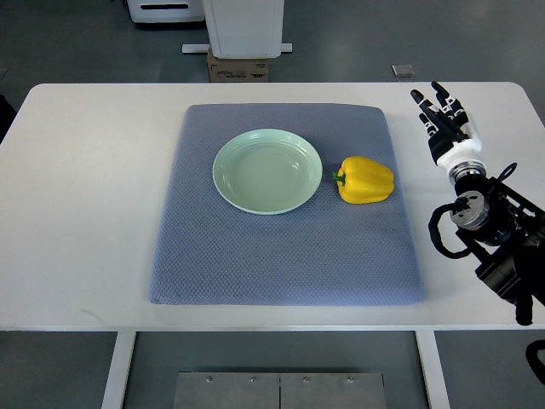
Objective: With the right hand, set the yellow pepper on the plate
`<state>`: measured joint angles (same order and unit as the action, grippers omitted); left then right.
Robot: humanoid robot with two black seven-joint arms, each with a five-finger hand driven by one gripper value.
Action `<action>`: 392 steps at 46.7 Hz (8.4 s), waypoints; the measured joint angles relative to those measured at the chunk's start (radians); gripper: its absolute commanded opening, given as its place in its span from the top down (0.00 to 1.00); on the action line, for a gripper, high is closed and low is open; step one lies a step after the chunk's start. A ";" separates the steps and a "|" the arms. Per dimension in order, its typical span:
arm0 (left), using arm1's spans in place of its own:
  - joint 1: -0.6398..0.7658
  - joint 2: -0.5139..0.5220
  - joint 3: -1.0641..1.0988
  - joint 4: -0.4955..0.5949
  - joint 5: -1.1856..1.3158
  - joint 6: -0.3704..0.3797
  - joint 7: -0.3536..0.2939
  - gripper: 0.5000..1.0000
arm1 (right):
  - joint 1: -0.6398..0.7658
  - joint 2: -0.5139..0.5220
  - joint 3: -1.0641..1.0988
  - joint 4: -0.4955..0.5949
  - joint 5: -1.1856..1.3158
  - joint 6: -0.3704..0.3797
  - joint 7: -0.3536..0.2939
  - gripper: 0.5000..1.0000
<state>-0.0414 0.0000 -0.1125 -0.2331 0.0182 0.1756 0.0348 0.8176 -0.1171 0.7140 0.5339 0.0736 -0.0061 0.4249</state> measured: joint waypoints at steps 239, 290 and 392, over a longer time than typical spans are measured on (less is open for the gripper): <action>0.000 0.000 0.002 0.000 0.002 -0.008 0.000 0.00 | 0.277 -0.339 -1.030 0.483 -0.511 -0.451 0.186 0.00; 0.000 0.000 0.002 0.000 0.002 -0.008 0.001 0.00 | 0.356 -0.321 -1.174 0.474 -0.509 -0.449 0.173 0.00; 0.000 0.000 0.002 0.000 0.002 -0.008 0.000 0.00 | 0.348 -0.259 -1.242 0.449 -0.495 -0.441 0.144 0.79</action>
<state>-0.0414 0.0000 -0.1104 -0.2332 0.0199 0.1679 0.0351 1.1661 -0.3758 -0.5277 0.9832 -0.4218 -0.4476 0.5691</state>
